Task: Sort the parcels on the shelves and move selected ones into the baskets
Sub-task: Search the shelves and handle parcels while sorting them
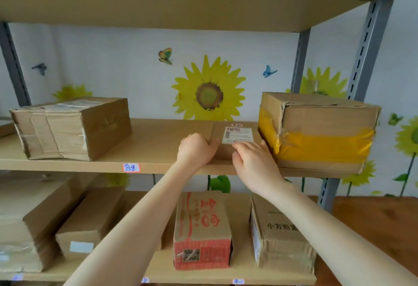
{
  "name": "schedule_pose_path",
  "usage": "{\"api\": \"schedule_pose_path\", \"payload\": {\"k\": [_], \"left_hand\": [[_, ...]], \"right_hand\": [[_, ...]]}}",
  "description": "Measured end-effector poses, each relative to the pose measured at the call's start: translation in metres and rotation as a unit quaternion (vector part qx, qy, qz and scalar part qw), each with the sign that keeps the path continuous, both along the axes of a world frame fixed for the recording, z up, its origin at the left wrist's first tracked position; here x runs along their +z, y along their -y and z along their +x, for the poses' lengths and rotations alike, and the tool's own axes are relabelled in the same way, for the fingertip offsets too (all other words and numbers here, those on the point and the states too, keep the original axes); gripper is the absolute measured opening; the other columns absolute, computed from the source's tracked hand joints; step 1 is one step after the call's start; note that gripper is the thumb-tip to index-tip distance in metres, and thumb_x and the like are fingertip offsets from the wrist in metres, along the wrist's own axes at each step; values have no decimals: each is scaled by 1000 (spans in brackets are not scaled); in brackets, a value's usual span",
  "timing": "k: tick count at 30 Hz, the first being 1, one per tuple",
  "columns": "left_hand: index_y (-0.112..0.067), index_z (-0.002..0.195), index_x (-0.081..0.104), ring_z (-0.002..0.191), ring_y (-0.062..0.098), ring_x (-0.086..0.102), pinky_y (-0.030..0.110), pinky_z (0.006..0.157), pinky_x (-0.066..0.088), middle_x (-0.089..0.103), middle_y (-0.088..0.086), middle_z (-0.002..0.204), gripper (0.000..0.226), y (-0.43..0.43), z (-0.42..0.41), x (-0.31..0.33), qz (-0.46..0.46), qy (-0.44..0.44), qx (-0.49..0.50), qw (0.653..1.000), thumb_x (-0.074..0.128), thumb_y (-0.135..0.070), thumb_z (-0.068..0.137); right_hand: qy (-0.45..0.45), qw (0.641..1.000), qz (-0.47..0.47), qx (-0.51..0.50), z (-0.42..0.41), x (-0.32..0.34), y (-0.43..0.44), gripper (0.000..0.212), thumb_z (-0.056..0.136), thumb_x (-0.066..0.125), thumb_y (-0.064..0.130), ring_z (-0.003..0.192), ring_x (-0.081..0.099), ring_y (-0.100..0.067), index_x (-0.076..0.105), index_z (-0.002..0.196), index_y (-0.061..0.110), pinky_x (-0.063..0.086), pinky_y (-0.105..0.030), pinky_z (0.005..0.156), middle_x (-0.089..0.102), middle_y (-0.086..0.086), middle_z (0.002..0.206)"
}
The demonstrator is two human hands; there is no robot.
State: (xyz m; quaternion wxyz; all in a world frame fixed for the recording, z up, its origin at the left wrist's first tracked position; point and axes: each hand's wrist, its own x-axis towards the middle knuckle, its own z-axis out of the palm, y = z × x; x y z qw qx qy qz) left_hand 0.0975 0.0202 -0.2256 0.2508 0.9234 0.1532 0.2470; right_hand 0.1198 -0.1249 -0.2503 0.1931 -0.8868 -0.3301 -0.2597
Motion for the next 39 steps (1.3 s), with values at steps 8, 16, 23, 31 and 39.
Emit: {"api": "schedule_pose_path", "payload": {"k": [8,16,23,31,39], "left_hand": [[0,80,63,80,25,50,30,68,41,62,17,85,37,-40,-71,-11,3,65,64,996,56,-36,86],[4,91,64,93,24,52,19,64,25,62,12,98,32,-48,-98,-37,-31,166,37,985,64,-27,84],[-12,101,59,87,8,55,14,69,41,61,-7,94,23,-59,-111,-48,-135,211,-3,968,66,-25,83],[-18,96,53,87,19,67,28,68,56,68,8,100,15,-58,-123,-79,-491,204,-134,837,63,-16,85],[-23,92,55,67,8,64,19,51,50,68,-1,87,19,3,-140,-153,-545,101,-258,791,60,-6,86]], "right_hand": [[-80,968,187,148,-29,7,-23,16,90,55,15,103,60,-20,67,95,6,43,-25,86,66,-4,104],[-155,955,235,95,-35,-9,-38,56,90,57,20,129,42,-18,34,140,11,29,-18,98,46,-3,141],[-181,915,337,127,-51,-21,-46,65,85,63,12,131,41,-14,31,142,9,36,-39,109,44,-4,143],[-195,872,437,103,-88,-40,-26,52,82,67,8,111,54,-2,47,130,11,44,-10,91,56,7,118],[-204,849,487,-1,-141,-96,58,27,86,62,9,91,60,10,57,110,21,49,-14,85,61,15,102]]}}
